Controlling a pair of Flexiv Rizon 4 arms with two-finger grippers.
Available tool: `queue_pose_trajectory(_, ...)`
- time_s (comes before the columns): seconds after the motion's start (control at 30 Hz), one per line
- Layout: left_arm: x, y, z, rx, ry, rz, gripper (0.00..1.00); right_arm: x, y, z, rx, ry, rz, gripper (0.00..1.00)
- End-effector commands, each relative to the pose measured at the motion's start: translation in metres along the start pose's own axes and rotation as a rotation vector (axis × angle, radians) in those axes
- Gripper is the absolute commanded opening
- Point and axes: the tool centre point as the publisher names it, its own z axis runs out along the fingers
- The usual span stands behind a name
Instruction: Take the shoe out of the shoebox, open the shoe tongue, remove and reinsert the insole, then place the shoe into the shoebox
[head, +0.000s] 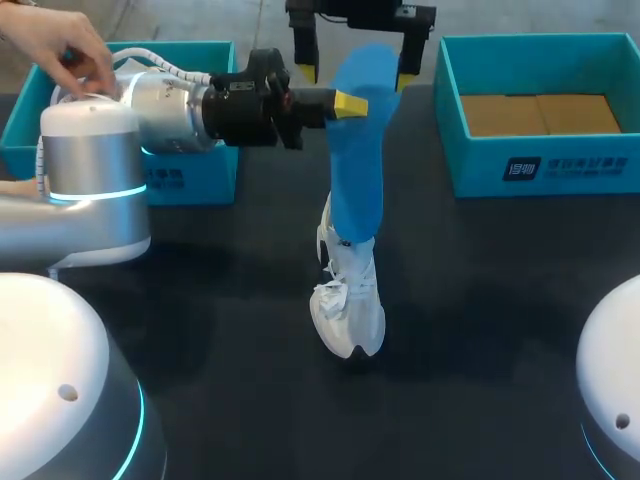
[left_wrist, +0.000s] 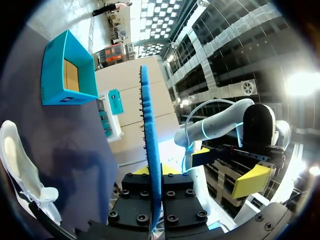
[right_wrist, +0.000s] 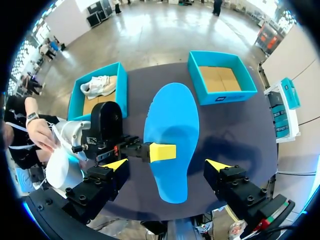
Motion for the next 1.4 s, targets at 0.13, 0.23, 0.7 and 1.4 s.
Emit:
queue_pose_trajectory(0.13,0.000,0.001,-0.001,0.001,-0.003,0.000,0.00,-0.001,0.000,-0.001,-0.003,0.035,-0.002,1.00)
queue_pose_trajectory(0.23,0.000,0.001,-0.001,0.001,-0.003,0.000,0.00,-0.004,0.000,0.000,-0.001,0.066,0.002,1.00)
queue_pose_trajectory(0.7,0.000,0.001,-0.001,0.001,-0.003,0.000,0.00,-0.030,0.002,-0.002,0.002,0.256,0.006,1.00)
queue_pose_trajectory(1.4,0.000,0.001,-0.001,0.001,-0.003,0.000,0.00,-0.073,0.009,-0.015,0.003,0.462,-0.037,1.00)
